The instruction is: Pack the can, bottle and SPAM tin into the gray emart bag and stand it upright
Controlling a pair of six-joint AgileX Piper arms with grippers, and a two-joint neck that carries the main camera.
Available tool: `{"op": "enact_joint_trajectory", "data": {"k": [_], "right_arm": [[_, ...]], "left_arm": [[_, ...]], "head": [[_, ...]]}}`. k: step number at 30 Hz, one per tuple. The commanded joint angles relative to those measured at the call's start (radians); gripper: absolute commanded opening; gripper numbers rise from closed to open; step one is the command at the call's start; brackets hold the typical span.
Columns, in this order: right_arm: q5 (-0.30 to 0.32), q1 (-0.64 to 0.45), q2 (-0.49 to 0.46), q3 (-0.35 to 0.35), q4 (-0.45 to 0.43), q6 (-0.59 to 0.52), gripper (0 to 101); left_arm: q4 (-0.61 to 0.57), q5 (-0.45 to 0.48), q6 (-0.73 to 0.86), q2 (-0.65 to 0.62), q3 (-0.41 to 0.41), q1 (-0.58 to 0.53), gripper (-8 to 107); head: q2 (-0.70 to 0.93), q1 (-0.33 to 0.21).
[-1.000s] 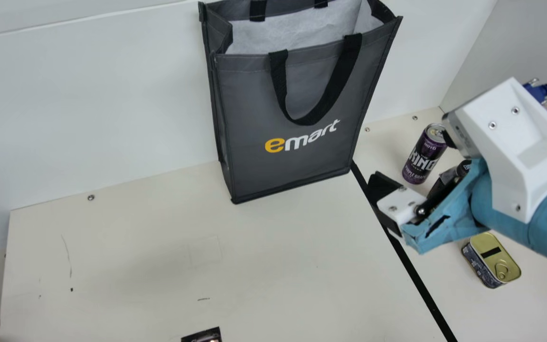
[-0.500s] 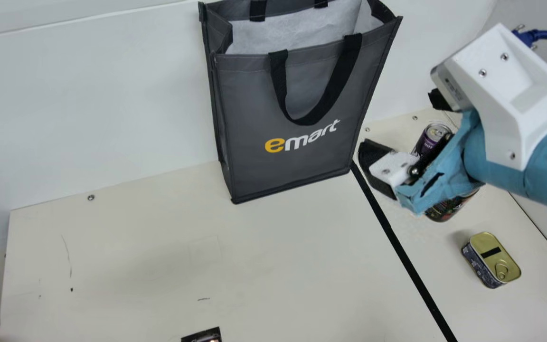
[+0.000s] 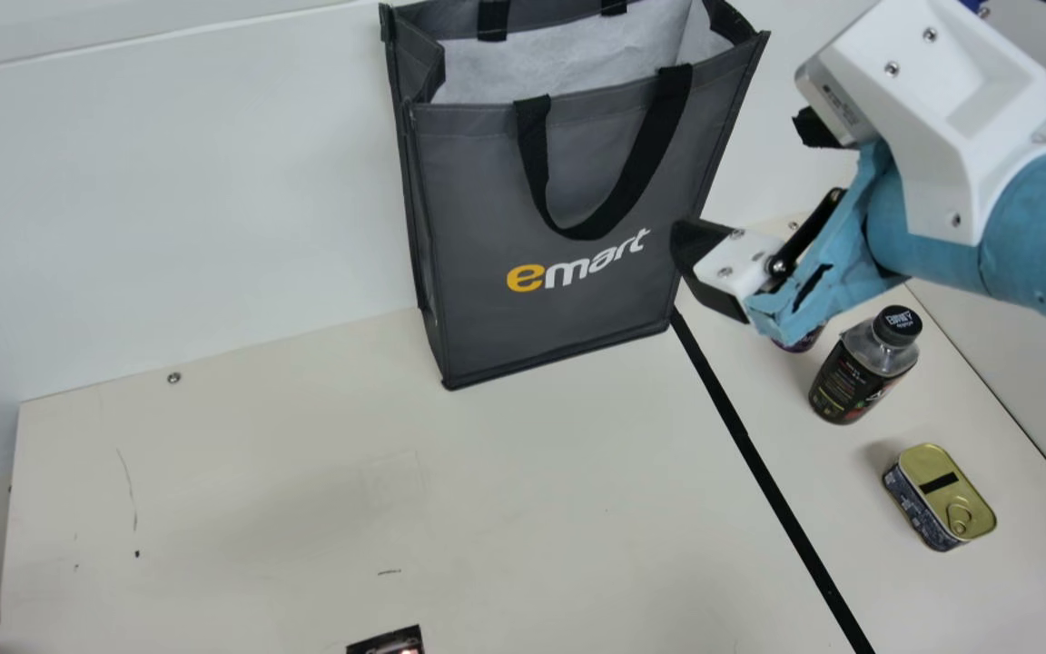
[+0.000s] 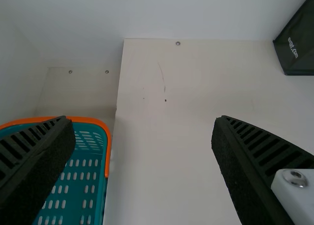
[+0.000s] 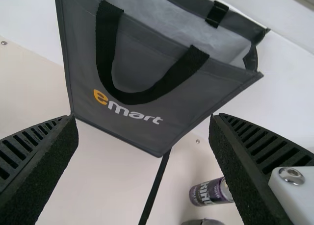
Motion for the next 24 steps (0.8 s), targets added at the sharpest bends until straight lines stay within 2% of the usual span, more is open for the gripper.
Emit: {"op": "enact_joint_trajectory", "data": {"k": [1, 24], "right_arm": [[0.001, -0.001, 0.012, -0.016, 0.012, -0.022, 95], [0.001, 0.015, 0.199, -0.221, 0.084, -0.266, 95]], "left_arm": [[0.0, 0.0, 0.0, 0.0, 0.0, 0.0, 90], [0.0, 0.0, 0.0, 0.0, 0.0, 0.0, 90]], "head": [[-0.002, -0.023], [-0.002, -0.023]]}}
